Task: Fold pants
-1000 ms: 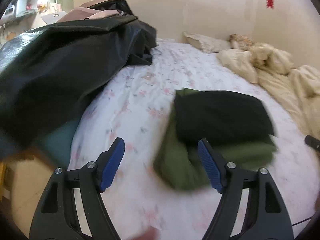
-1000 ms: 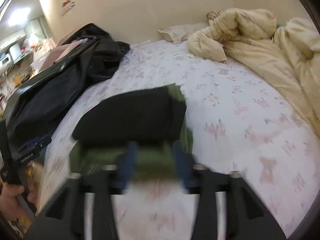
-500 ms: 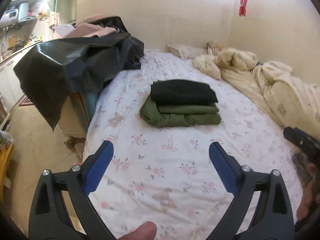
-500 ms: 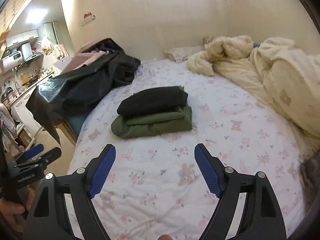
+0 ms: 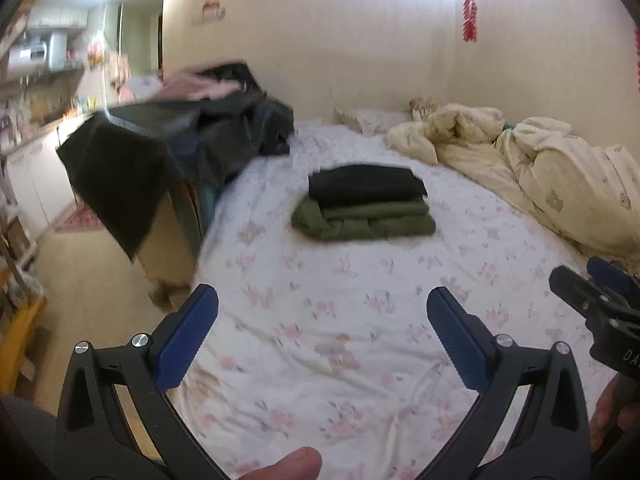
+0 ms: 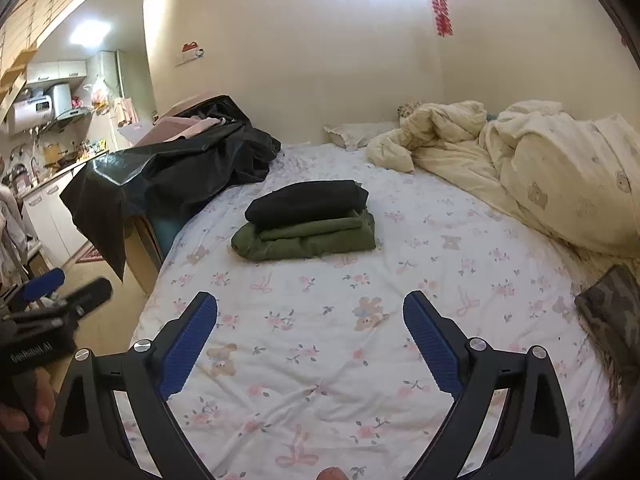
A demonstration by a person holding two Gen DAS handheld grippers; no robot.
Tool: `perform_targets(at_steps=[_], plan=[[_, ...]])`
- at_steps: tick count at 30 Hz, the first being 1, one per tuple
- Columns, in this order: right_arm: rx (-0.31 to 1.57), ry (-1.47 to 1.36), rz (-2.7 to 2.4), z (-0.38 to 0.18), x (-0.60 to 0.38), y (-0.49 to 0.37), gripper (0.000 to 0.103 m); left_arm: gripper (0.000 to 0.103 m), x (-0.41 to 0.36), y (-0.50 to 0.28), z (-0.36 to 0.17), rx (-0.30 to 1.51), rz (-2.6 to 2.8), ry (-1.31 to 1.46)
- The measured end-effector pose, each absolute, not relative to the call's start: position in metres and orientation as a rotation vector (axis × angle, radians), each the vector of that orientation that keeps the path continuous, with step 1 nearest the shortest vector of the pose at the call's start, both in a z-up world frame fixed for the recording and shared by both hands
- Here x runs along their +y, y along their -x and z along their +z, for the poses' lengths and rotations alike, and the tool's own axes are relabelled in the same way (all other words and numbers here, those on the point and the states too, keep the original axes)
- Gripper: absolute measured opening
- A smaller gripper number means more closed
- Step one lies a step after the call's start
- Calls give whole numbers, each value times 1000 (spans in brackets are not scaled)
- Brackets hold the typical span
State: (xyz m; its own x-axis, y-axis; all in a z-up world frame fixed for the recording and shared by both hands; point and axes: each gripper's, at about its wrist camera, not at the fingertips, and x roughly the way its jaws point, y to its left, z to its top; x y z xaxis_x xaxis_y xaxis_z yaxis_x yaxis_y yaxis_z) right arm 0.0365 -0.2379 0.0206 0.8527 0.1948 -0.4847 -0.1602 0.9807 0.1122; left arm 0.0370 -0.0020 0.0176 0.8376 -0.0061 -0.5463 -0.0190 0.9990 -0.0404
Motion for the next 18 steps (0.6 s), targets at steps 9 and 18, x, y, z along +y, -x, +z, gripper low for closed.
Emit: perform_targets(at_steps=[9,18], plan=[[536,-39,180,9,-228,-41,102,103,-9,-43,9,546,30,12],[526,-28,173,8,-226,-41,103,103,-12,-44,7,565,19,12]])
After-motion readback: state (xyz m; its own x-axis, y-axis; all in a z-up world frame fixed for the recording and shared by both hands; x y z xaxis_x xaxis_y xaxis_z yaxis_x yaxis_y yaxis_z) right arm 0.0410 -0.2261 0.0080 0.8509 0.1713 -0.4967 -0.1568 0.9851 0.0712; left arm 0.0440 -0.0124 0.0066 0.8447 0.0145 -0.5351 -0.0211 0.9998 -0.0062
